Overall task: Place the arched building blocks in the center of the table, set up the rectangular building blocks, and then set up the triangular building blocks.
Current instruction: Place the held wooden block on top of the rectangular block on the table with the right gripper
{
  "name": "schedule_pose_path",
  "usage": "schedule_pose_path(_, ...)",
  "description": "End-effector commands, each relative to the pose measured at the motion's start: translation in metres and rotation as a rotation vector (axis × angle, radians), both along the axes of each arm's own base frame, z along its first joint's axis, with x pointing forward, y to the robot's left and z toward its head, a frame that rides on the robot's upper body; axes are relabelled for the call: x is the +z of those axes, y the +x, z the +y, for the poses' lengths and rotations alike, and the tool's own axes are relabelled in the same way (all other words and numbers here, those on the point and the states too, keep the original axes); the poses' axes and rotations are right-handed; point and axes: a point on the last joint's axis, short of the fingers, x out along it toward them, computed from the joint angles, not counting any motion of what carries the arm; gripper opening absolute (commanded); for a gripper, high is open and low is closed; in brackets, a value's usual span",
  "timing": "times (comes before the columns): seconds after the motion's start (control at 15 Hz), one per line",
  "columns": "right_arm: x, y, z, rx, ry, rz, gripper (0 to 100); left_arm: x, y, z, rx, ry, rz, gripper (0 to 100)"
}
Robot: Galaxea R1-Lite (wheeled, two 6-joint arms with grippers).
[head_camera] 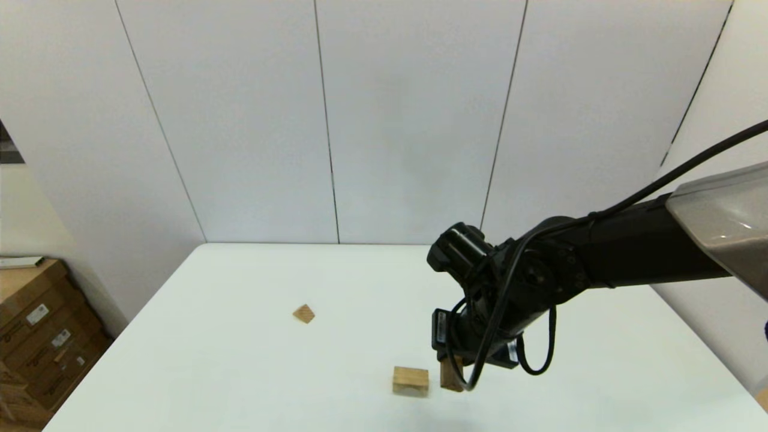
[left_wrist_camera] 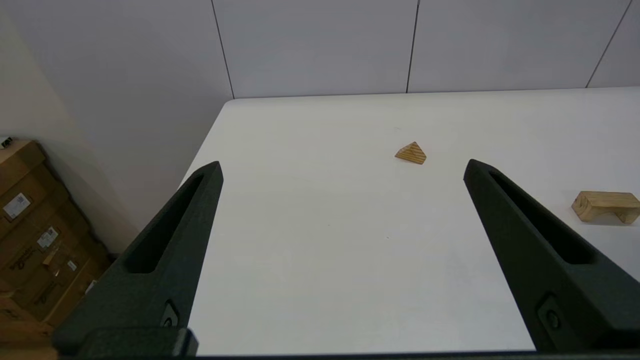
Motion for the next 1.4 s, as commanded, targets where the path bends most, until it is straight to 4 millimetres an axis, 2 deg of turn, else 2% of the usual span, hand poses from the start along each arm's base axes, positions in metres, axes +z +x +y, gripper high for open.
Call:
schedule_pose_path(0.07, -0.004, -0.003, -0.018, 0.467, -0.292, -0.114, 0, 0.0, 0.0, 0.0, -0.001, 0.0, 0.002, 100)
schedule_pose_path(0.27, 0.002, 0.0, -0.019, 0.668, -0.354, -0.182, 0, -0.001, 0.0, 0.0, -0.001, 0.0, 0.004, 100)
schedule_pose_path(0.6, -0.002, 0.006, -0.011, 0.982, -0.449, -0.252, 0, -0.001, 0.0, 0.0, -0.001, 0.0, 0.004, 100)
schedule_pose_path(1.27, -0.018, 0.002, 0.037, 1.352, -0.508, -0.419, 0, -0.001, 0.0, 0.0, -0.001, 0.0, 0.004, 100)
schedule_pose_path(1.4, -0.019, -0.005, 0.046, 1.427, -0.506, -0.431, 0, -0.001, 0.0, 0.0, -0.001, 0.0, 0.004, 100)
